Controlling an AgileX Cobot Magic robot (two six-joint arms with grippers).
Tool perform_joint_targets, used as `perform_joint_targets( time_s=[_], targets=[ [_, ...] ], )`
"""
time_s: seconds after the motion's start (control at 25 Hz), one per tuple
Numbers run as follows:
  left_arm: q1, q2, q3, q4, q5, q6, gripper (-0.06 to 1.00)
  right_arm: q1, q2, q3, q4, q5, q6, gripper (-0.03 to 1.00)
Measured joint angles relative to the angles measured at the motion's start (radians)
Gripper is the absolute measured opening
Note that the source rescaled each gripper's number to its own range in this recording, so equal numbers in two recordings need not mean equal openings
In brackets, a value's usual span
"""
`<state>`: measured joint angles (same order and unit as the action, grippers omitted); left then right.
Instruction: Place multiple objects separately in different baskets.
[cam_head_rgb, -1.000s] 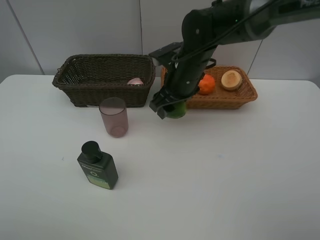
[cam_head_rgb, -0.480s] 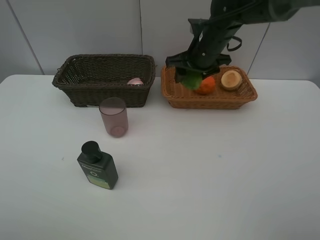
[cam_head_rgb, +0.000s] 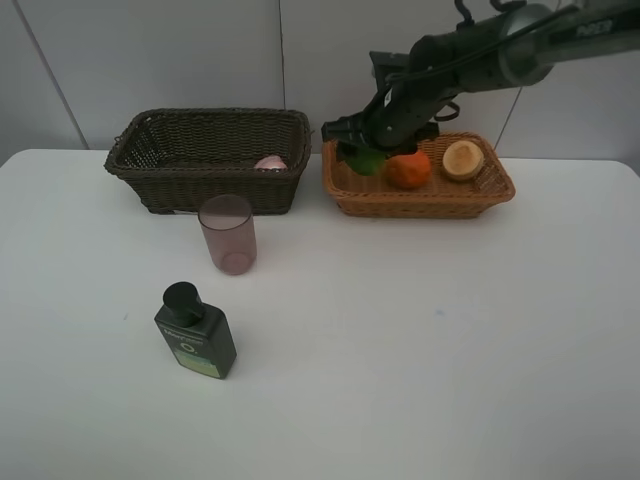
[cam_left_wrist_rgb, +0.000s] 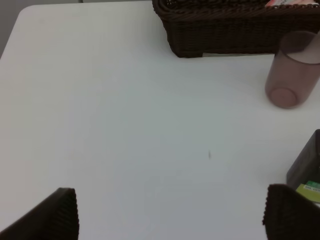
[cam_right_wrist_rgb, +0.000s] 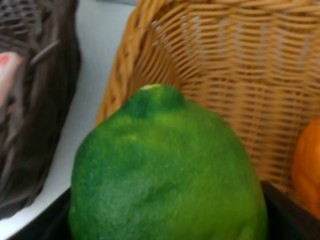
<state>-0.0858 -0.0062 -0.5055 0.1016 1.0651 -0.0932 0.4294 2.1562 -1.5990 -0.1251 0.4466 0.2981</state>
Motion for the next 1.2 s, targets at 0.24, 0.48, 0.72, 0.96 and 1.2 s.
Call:
perform_joint_targets(
  time_s=[0.24,0.48,0.72,0.96,1.2],
  targets=[
    [0.000,0.000,0.000,0.000,0.000,0.000,0.96,-0.012,0.027,0.000,-0.014,-0.033,0.001,0.54],
    [0.000,0.000,0.000,0.000,0.000,0.000,0.96,-0.012,0.029,0.000,-0.014,-0.034,0.001,0.66],
    [0.000,0.000,0.000,0.000,0.000,0.000,0.96,-0.012,0.007,0.000,-0.014,0.021,0.001,0.94],
    [0.000,0.000,0.000,0.000,0.000,0.000,0.96,-0.009,-0.098,0.022,-0.015,0.150,0.001,0.97],
    [0.000,0.000,0.000,0.000,0.000,0.000,0.96,-0.046,-0.259,0.248,-0.013,0.174,0.001,0.97]
  ],
)
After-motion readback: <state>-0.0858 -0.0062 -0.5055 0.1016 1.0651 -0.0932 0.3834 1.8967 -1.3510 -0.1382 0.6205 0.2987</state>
